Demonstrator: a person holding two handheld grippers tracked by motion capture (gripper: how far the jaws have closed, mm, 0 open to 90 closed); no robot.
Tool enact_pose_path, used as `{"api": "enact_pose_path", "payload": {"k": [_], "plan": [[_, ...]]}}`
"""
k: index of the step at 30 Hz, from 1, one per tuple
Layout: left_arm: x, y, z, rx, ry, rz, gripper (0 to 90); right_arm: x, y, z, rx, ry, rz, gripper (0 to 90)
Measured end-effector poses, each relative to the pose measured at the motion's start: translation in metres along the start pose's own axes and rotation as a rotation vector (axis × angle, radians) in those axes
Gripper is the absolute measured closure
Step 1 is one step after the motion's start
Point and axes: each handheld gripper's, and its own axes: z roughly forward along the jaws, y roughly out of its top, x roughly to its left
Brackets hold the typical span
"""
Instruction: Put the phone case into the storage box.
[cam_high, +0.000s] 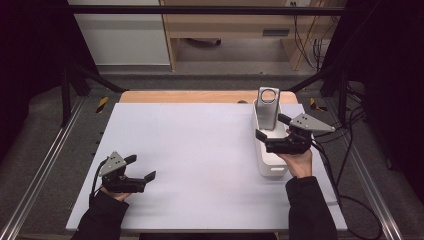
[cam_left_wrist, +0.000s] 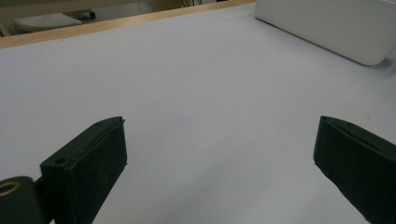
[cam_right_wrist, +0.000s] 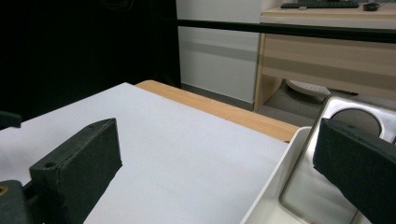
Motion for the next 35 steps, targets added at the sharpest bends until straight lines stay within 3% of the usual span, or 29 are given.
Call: {"api": "enact_pose_path", "payload": {"k": [5,14,24,35], "plan": [[-0.001,0.000,0.000,-0.002,-0.001,0.004,2.1,0.006,-0.016,-0.010,-0.023,0.044,-0.001,1.0],[-0.001,0.000,-0.001,-0.008,-0.003,0.006,2.1,0.010,-0.044,-0.035,-0.037,0.067,-0.012,0.8],[-0.003,0.000,-0.002,-0.019,-0.010,0.013,2.1,0.008,-0.066,-0.057,-0.033,0.059,0.000,0.8],[-0.006,0.000,-0.001,-0.016,-0.021,0.024,2.1,0.000,-0.079,-0.065,-0.015,0.056,0.022,0.8]]}}
